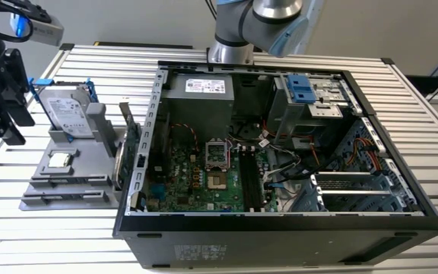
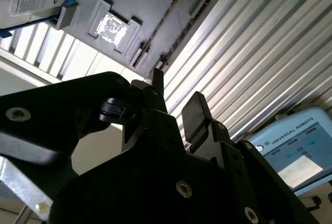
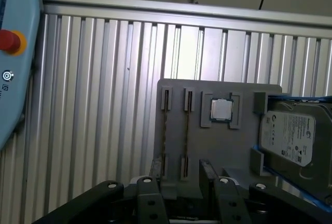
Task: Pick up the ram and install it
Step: 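Pick up the ram and move it above insertion slot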
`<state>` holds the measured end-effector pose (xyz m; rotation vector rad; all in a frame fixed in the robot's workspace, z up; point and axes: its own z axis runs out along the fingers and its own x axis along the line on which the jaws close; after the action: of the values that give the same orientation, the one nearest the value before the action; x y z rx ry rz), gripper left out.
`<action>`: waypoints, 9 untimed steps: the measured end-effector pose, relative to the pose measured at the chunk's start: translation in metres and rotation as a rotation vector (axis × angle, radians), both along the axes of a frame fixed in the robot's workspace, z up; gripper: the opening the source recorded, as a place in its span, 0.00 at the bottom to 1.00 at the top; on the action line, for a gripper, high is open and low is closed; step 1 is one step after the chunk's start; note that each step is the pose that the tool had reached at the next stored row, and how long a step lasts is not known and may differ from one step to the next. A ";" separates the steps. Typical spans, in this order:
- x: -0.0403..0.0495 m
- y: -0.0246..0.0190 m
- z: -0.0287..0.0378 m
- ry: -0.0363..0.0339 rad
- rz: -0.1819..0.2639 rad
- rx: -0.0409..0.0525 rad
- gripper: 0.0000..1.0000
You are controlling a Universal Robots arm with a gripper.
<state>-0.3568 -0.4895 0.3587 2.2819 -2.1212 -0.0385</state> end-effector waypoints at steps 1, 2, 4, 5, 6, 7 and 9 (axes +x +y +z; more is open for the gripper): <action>0.0000 0.0000 -0.0002 0.0001 0.000 -0.0001 0.00; 0.0000 0.0000 -0.0005 0.0000 0.000 -0.0003 0.00; 0.0000 0.0000 -0.0010 0.0000 0.000 -0.0005 0.00; 0.0000 0.0000 -0.0012 0.0000 0.000 -0.0007 0.00; 0.0000 0.0000 -0.0014 0.0000 0.000 -0.0009 0.00; 0.0000 0.0000 -0.0017 0.0000 0.000 -0.0010 0.00; 0.0000 0.0000 -0.0021 0.0000 0.000 -0.0012 0.00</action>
<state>-0.3569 -0.4895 0.3565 2.2813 -2.1206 -0.0372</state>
